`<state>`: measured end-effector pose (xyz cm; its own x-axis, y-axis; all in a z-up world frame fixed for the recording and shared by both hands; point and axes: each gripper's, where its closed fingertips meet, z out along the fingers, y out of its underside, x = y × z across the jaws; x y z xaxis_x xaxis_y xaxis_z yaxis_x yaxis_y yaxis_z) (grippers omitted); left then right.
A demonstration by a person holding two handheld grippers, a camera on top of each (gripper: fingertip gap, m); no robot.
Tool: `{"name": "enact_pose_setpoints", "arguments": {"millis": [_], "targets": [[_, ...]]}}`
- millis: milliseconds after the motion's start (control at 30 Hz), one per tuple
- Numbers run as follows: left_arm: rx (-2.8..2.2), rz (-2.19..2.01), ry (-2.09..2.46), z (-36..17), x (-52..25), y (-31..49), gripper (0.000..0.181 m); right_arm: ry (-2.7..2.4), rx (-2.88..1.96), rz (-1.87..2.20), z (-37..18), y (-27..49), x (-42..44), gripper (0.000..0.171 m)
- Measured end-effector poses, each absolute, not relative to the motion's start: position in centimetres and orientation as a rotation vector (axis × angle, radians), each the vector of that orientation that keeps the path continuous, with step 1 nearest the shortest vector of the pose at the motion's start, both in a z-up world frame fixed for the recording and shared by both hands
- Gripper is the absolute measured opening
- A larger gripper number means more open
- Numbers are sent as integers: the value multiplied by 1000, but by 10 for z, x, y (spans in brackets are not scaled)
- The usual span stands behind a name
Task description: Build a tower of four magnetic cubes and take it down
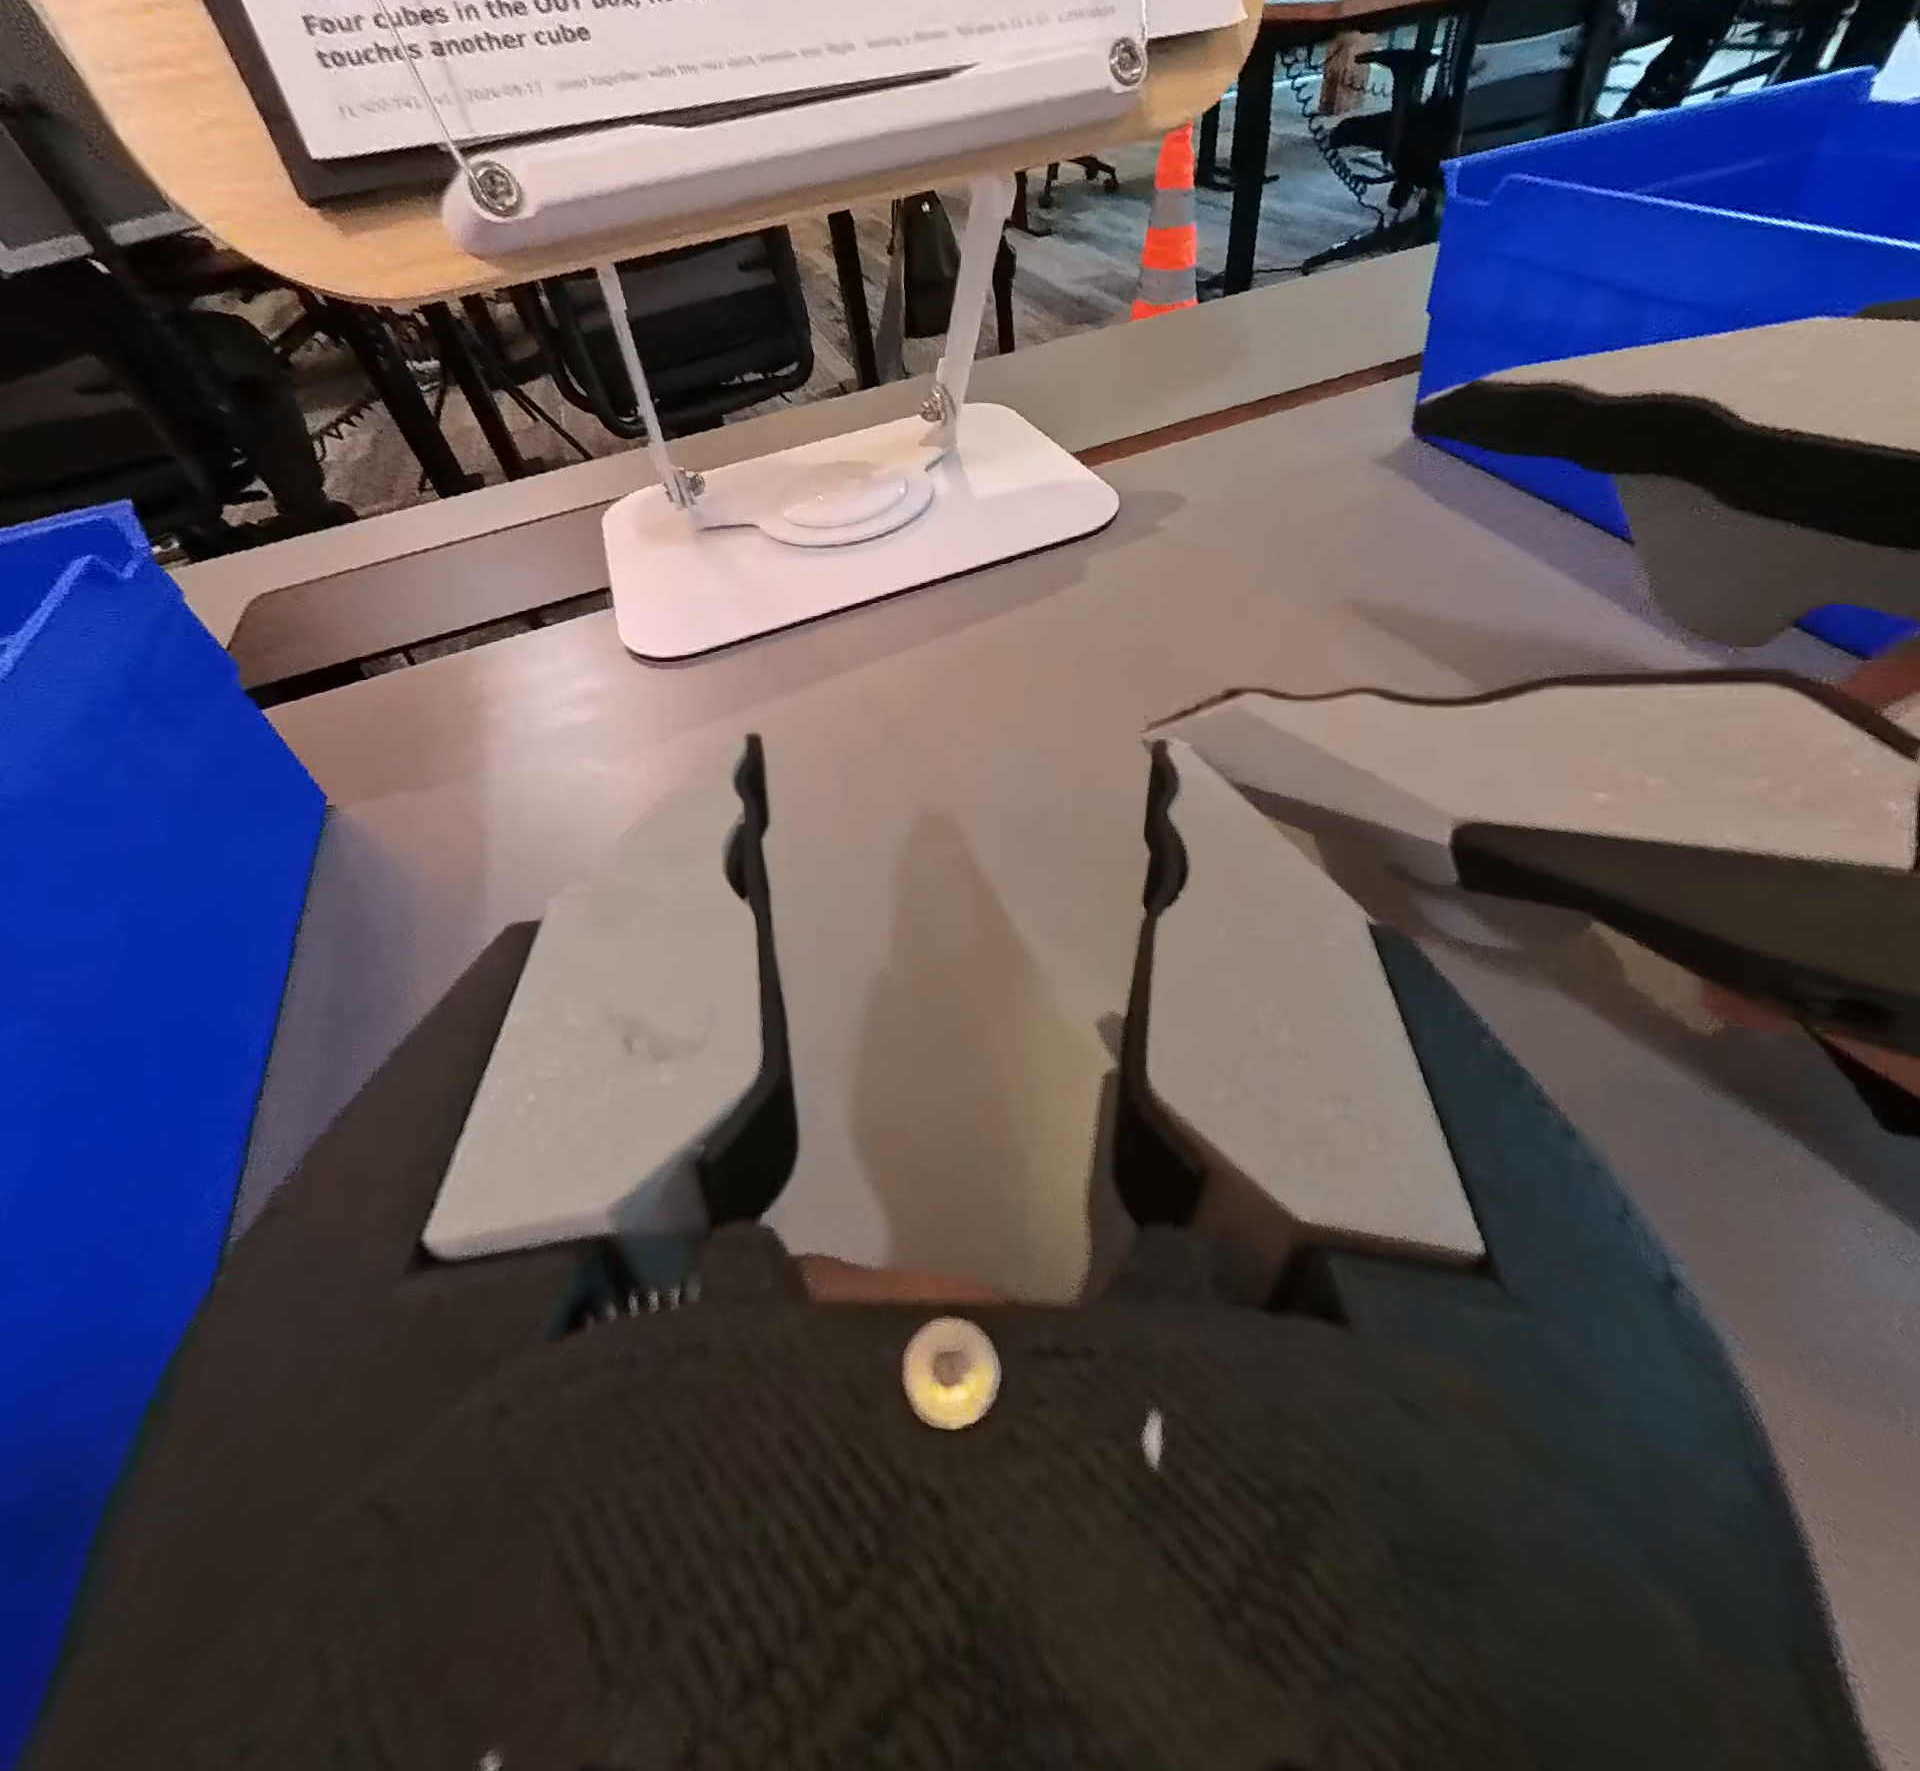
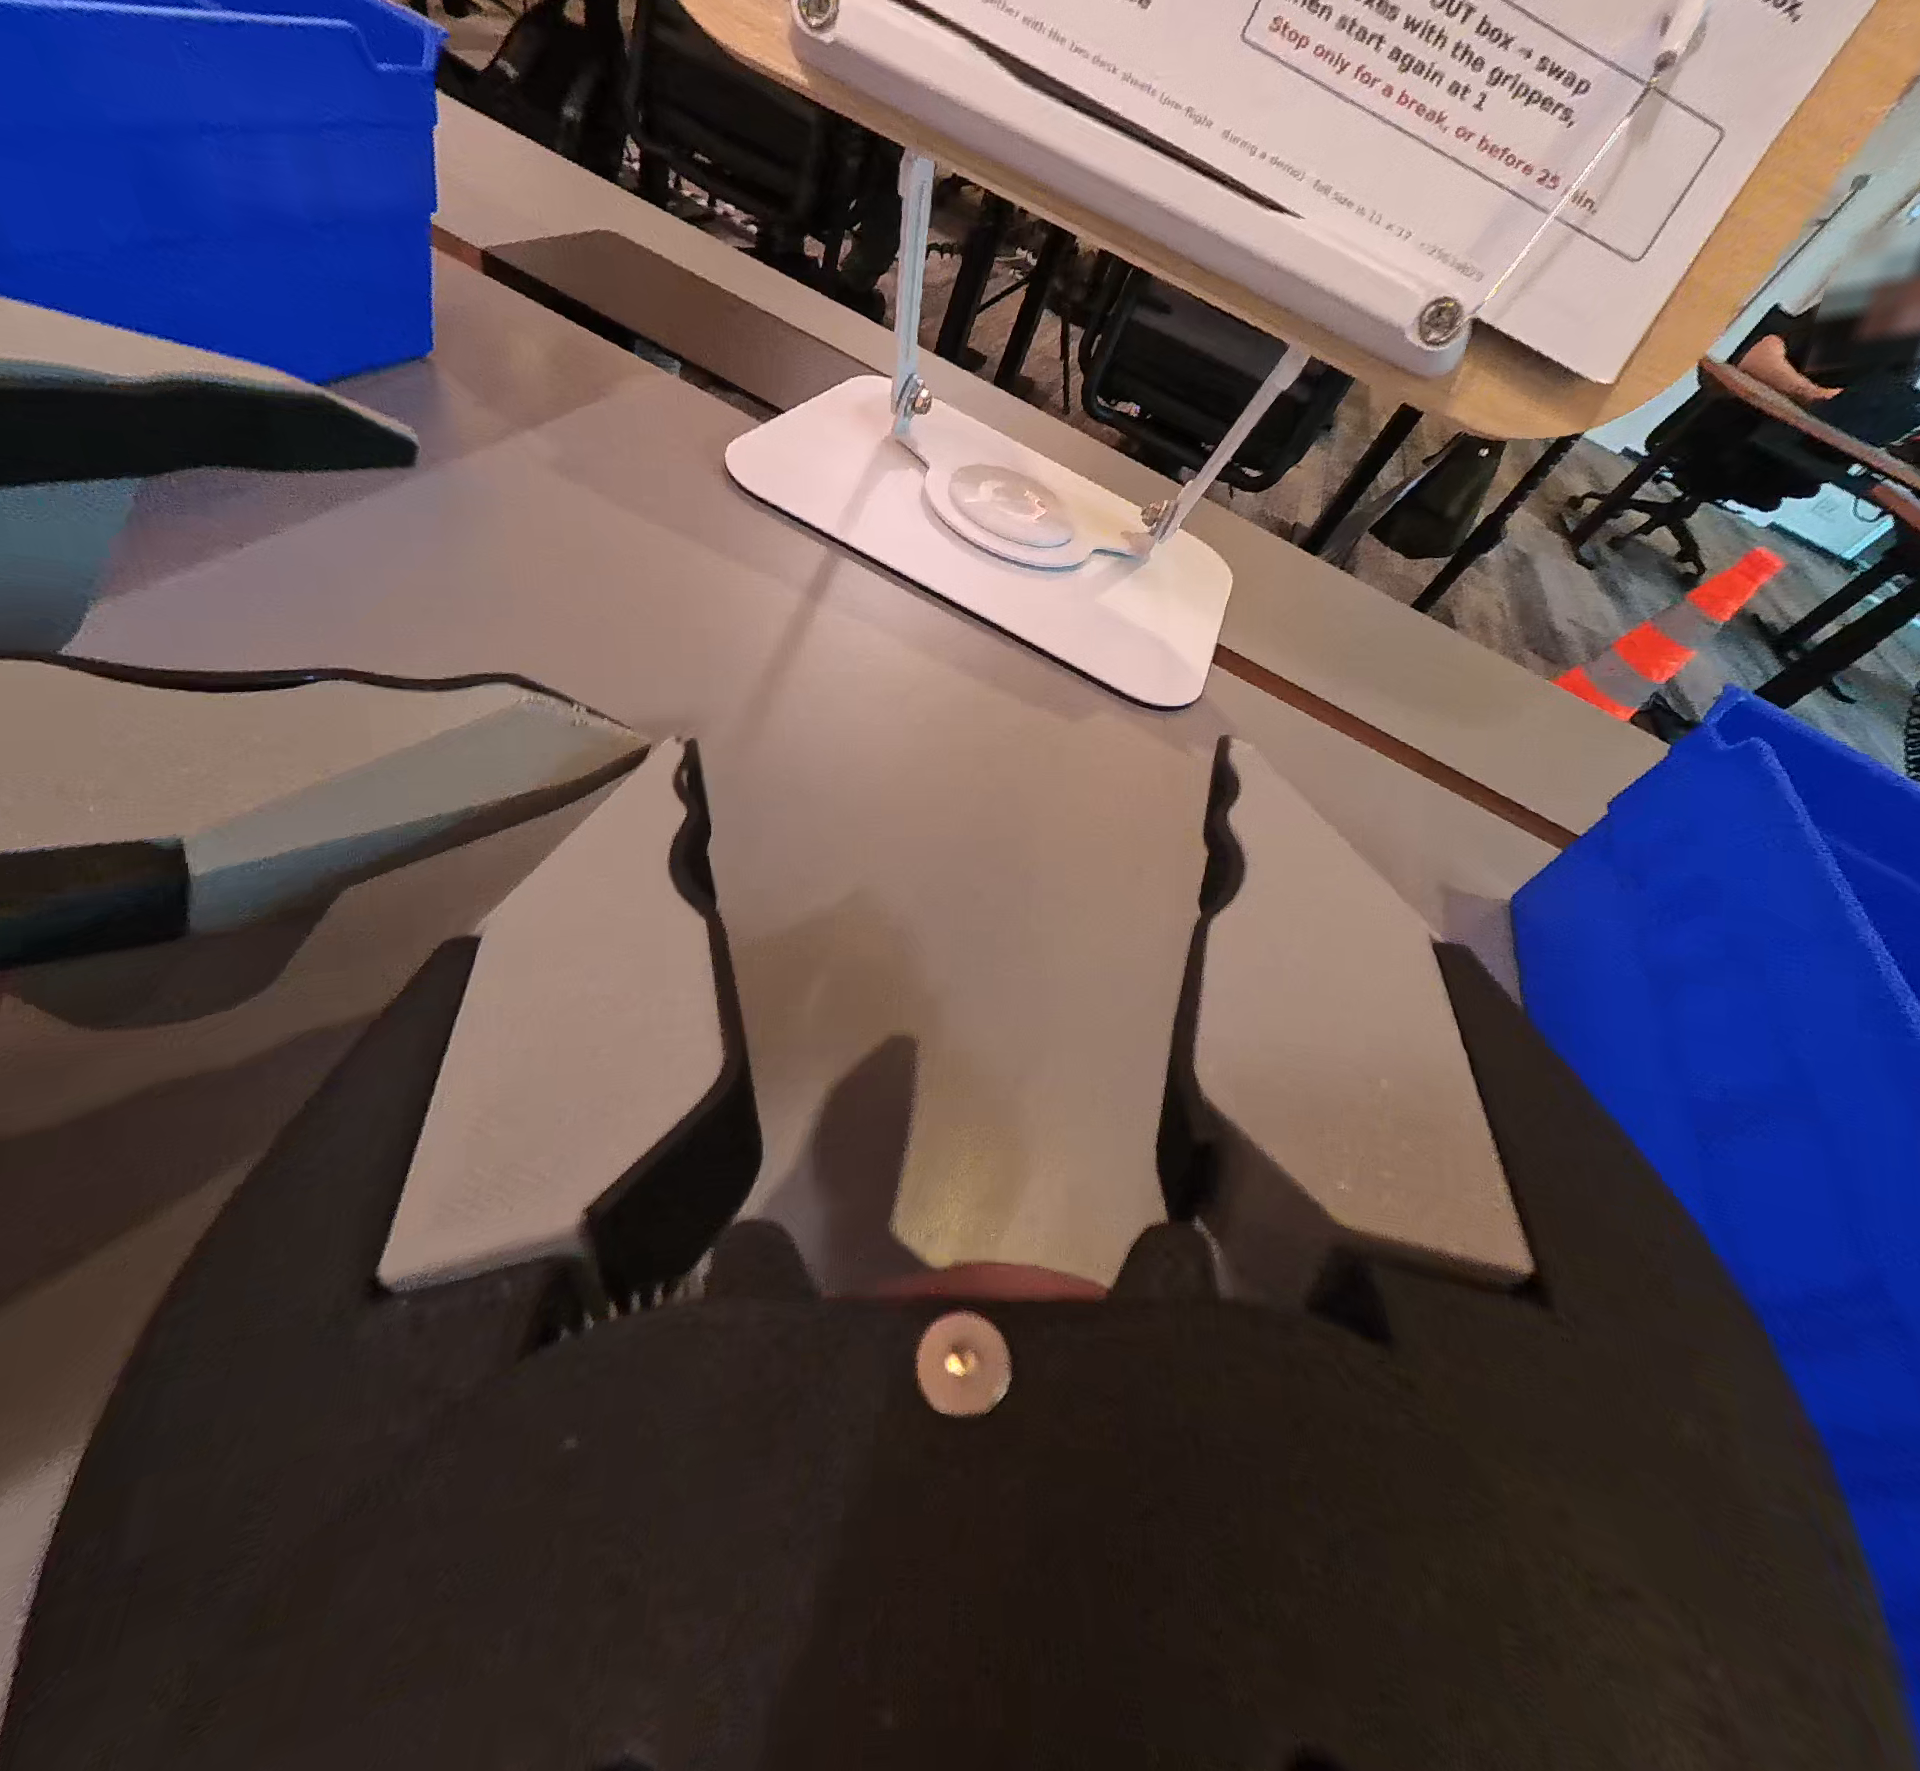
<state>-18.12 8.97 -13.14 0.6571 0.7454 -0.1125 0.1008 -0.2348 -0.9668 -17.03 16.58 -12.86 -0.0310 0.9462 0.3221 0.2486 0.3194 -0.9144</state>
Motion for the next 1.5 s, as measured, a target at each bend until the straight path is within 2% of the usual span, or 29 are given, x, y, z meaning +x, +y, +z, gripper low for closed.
{"name": "enact_pose_setpoints", "arguments": {"millis": [200,367,500,700,733,800,833,1000,1100,1500], "targets": [[-1715,689,-685,-129,-180,91,69,-1518,-1258,858,-136,171,-168,112],[-1722,680,-692,-131,-179,92,68,-1531,-1268,965,-132,170,-162,104],[-1711,658,-698,-130,-179,92,69,-1563,-1273,949,-137,170,-161,105],[-1716,668,-688,-129,-179,92,68,-1570,-1205,896,-135,166,-161,97],[-1720,671,-686,-129,-179,92,68,-1588,-1202,899,-137,163,-160,91],[-1727,678,-684,-130,-179,92,67,-1637,-1191,927,-141,155,-159,69],[-1726,681,-682,-129,-179,92,66,-1653,-1189,938,-143,153,-159,65],[-1728,691,-673,-130,-179,91,60,-1701,-1231,965,-154,149,-161,68],[-1751,687,-675,-135,-180,93,60,-1723,-1248,1000,-156,147,-159,48],[-1733,697,-680,-131,-181,88,59,-1719,-1252,1031,-154,146,-159,49]]}}
